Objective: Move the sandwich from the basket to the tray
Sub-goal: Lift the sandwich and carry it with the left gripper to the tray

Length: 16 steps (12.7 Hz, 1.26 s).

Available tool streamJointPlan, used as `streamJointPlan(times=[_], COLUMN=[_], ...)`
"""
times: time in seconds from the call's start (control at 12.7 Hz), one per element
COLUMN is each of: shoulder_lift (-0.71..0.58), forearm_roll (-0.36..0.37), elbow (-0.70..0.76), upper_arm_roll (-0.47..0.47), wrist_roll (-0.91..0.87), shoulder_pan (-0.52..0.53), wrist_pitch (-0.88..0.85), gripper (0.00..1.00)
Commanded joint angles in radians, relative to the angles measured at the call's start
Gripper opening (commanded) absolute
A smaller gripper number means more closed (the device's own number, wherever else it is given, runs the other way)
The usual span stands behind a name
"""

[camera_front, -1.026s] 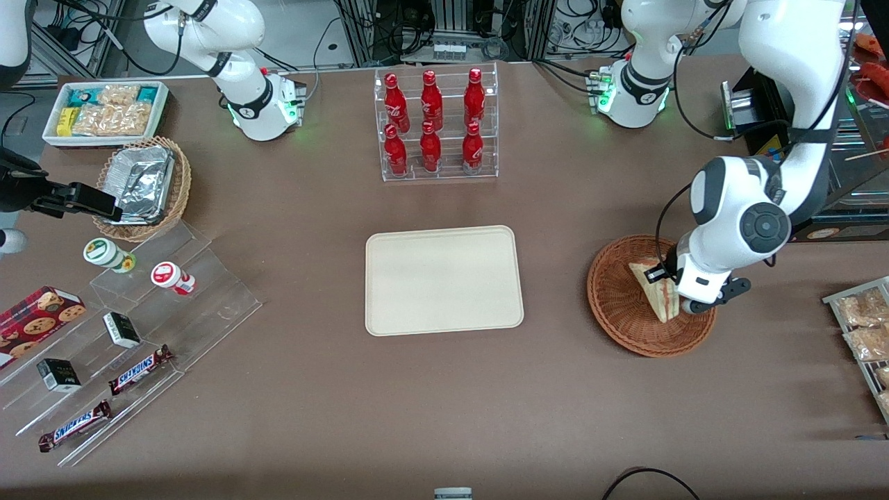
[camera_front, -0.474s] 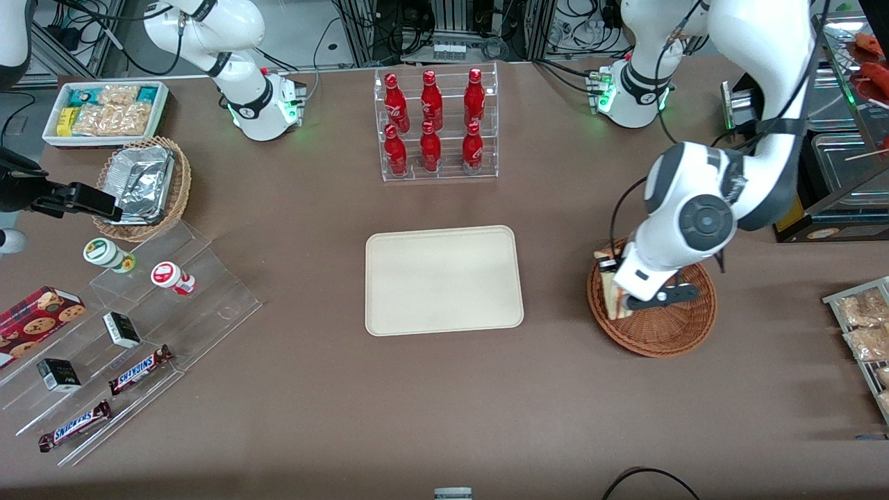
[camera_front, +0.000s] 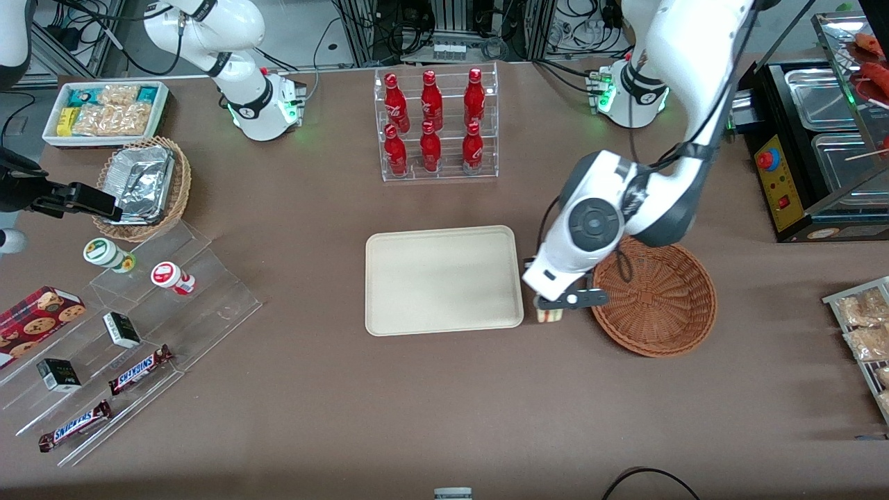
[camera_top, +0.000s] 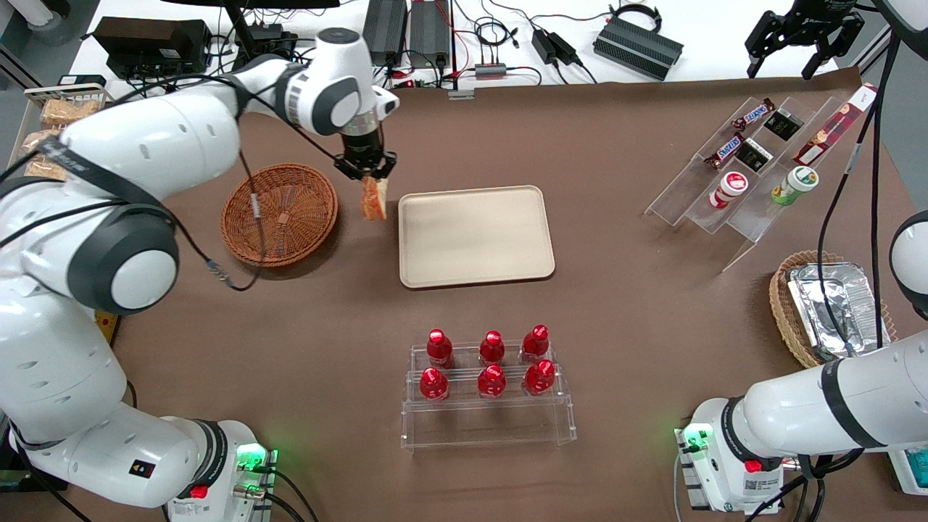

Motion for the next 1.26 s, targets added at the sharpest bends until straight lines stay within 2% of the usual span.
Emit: streamJointPlan(times=[0.0, 0.63, 1.18], shoulder_lift=[0.132, 0.367, 0.429], forearm_roll=[0.005, -0.007, -0.022], elbow=[0.180, 0.450, 0.498], upper_arm_roll=[0.012, 0.007, 0.001], wrist_roll=[-0.096, -0.313, -0.363], shoulder_pan=[-0.089, -0.253, -0.293], wrist_pitch=[-0.027, -0.028, -0.027], gripper=[0.00, 0.00, 0.00])
